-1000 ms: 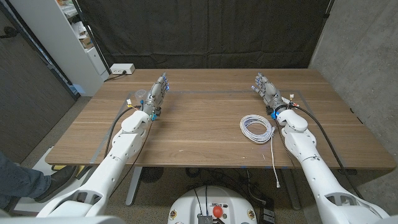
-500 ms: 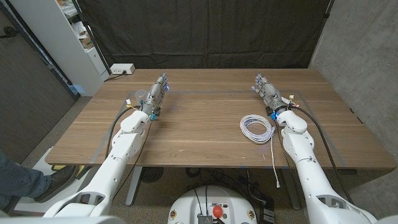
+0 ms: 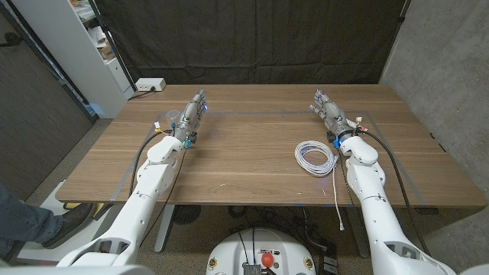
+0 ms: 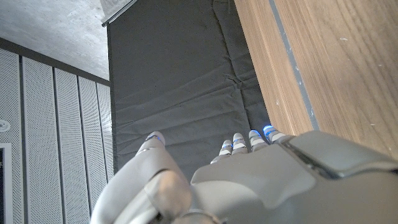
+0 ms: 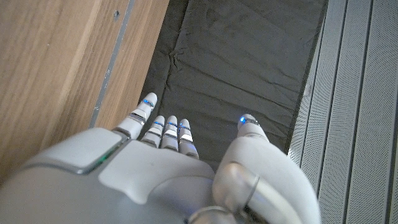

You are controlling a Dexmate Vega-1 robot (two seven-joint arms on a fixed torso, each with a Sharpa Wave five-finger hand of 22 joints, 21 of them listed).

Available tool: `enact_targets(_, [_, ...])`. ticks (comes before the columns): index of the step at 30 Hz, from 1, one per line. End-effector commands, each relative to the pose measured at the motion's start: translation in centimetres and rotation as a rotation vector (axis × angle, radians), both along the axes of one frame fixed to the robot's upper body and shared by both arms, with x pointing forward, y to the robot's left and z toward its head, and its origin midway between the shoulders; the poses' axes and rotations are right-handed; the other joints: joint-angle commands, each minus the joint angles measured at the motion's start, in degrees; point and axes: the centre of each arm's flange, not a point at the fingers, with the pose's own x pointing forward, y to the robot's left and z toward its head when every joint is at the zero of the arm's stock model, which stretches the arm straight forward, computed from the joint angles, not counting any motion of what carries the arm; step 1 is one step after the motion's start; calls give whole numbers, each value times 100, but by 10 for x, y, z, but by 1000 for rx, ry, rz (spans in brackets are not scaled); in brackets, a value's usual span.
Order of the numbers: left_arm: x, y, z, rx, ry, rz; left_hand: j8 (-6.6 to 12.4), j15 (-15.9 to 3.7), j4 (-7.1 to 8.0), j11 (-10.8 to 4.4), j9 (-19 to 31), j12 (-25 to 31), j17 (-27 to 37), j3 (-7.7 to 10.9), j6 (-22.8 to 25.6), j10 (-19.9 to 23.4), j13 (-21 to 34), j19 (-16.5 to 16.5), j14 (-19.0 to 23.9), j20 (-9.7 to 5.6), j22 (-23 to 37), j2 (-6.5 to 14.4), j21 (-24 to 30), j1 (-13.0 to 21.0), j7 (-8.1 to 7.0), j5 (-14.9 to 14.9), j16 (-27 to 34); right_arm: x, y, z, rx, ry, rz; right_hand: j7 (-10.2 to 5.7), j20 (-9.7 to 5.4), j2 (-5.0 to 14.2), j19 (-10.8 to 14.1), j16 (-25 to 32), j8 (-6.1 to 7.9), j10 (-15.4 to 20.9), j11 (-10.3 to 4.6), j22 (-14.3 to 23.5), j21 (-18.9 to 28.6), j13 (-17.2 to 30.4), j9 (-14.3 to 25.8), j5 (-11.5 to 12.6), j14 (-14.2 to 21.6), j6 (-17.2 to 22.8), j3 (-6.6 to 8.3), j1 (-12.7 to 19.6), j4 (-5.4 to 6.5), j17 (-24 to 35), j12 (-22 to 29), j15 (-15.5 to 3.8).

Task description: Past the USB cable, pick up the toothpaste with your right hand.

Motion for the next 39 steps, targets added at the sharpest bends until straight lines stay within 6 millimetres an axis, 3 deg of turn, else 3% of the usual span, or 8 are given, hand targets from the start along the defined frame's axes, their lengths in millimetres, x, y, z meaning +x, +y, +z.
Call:
enact_targets(1, [-3, 0, 5, 20, -3, -11, 23, 6, -23, -3, 33, 38, 19, 17, -149, -364, 18, -445, -378, 30, 12, 28, -10, 61, -6, -18, 40, -6, 2, 6, -41, -30, -27, -39, 7, 18, 28, 38, 30, 31, -21, 20, -18, 16, 24, -26, 38, 23, -3, 61, -34, 4, 37, -5])
enact_targets(39, [-3, -4, 8, 22, -7, -25, 25, 4, -86, -2, 33, 51, 19, 15, -92, -306, 16, -403, -390, 43, 14, 49, -58, 102, -9, -63, 29, -20, -5, 19, -129, -83, -160, -72, 4, 15, 19, 35, 34, 18, -29, 23, -122, 21, 27, -68, 32, 28, 17, 124, -114, -13, 39, -23])
